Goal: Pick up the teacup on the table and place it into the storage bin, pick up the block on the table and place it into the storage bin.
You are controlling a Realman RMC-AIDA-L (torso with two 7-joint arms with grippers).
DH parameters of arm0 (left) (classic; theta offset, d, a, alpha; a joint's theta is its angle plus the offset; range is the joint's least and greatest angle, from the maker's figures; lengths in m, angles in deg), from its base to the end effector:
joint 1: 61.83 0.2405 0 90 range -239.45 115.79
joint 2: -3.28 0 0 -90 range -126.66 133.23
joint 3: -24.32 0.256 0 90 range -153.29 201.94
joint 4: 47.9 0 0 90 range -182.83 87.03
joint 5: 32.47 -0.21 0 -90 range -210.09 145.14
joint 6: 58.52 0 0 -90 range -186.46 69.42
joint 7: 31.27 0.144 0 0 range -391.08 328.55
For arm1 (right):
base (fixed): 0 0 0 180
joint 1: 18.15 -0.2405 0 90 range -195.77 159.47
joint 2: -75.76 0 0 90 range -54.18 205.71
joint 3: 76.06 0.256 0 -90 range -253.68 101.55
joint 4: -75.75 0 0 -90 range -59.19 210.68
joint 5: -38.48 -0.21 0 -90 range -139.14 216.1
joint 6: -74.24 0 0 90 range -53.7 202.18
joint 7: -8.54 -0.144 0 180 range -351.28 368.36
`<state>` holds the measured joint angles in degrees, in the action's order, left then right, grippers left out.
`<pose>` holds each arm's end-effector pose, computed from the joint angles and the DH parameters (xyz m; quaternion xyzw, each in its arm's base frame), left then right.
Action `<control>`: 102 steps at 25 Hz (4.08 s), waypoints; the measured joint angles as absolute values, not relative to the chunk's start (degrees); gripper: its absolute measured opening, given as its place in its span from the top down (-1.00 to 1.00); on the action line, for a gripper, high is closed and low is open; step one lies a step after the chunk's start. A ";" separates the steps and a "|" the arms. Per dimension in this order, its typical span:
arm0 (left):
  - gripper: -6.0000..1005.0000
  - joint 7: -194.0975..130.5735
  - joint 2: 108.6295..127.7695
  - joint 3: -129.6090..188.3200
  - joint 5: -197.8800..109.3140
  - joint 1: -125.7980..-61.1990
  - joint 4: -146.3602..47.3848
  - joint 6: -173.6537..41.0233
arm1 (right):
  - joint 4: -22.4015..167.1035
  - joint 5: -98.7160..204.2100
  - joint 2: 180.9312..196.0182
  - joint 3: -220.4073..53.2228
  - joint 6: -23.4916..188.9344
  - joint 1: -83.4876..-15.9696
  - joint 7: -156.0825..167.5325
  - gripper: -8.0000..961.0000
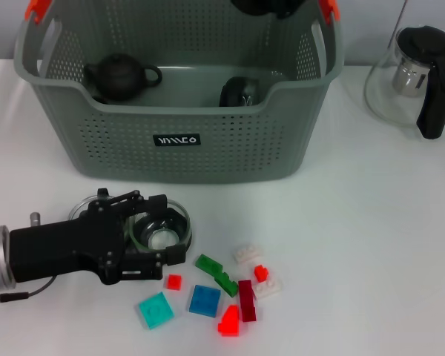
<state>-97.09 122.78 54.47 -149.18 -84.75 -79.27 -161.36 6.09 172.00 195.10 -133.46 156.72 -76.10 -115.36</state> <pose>-0.2902 0.2616 -0.0022 -0.9199 -0.1949 -0.3246 0.1024 0.0244 0.4304 0.0396 -0.9747 0.0944 0.0711 0.1900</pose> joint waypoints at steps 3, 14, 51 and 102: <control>-0.81 -97.09 122.71 54.46 -149.18 -84.82 -79.28 -161.34 | 14.37 176.32 194.54 -133.59 151.13 -80.16 -115.39 0.87; -0.81 -97.10 122.55 54.47 -149.55 -84.86 -79.28 -161.02 | 35.77 184.05 194.29 -135.34 134.26 -87.99 -115.38 0.87; -0.81 -97.10 122.71 54.47 -149.63 -84.40 -79.22 -160.74 | 45.44 184.46 195.74 -144.08 124.15 -88.18 -116.25 0.69; -0.80 -99.95 122.07 52.09 -149.59 -83.93 -84.58 -163.95 | -2.52 143.09 195.88 -139.83 162.76 -52.67 -98.74 -0.96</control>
<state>-99.95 122.07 52.09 -149.59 -83.93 -84.58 -163.95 -2.52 143.09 195.88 -139.83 162.76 -52.67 -98.74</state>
